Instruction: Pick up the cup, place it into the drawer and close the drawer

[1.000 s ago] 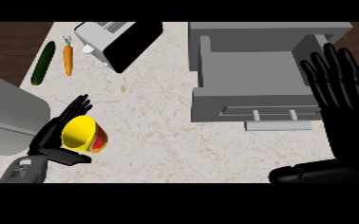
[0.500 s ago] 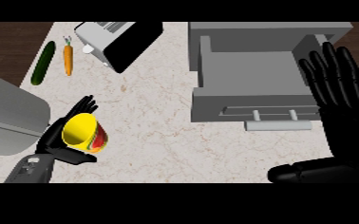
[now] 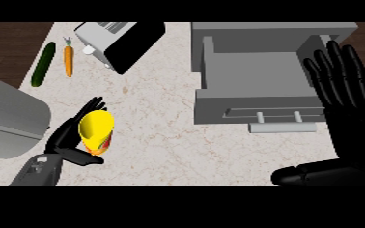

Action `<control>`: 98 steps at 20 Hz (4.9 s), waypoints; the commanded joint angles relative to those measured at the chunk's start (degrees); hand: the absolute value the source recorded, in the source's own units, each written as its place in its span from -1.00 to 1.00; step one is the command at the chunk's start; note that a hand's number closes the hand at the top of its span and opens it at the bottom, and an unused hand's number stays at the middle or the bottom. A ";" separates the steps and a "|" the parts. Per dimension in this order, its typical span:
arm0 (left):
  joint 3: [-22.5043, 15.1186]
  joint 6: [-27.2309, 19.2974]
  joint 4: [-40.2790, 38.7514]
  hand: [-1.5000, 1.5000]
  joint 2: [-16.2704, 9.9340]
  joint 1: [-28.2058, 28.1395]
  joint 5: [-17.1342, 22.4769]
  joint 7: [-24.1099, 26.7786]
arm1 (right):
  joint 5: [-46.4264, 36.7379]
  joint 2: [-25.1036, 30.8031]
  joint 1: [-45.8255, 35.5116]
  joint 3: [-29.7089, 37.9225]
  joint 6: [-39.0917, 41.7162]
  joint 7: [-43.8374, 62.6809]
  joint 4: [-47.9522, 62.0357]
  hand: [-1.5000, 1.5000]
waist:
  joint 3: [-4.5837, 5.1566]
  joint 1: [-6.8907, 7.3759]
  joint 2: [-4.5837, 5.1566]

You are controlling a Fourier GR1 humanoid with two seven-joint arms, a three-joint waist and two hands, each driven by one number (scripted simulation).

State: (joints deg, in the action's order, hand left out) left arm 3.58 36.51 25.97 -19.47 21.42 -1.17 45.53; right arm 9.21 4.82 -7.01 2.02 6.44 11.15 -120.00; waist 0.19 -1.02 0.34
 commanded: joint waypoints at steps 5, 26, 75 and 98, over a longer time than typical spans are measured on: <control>-1.94 13.92 -0.64 1.00 3.09 1.27 2.66 6.40 | -0.82 -0.24 0.33 -0.66 0.34 -1.25 0.64 -1.00 | 0.08 -0.38 0.19; 9.20 -21.75 13.69 1.00 13.34 -4.25 15.15 11.45 | 1.62 1.32 2.46 2.54 1.07 0.18 -1.59 -1.00 | -0.21 1.05 -0.49; -9.17 -53.33 23.48 1.00 19.47 40.73 16.30 -32.21 | 0.16 0.64 6.13 3.00 3.85 -5.00 0.92 -1.00 | -0.22 -0.30 -0.15; -29.78 -60.63 -2.07 1.00 19.47 54.61 34.34 -25.40 | 1.40 1.15 -1.31 1.53 3.55 -1.35 2.53 -1.00 | -0.27 -4.51 0.86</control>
State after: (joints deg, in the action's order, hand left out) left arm -23.08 -23.60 26.31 -0.01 74.24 31.43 20.22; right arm 9.69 5.51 -6.57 3.79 9.72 8.24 -116.90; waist -0.07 -4.47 0.91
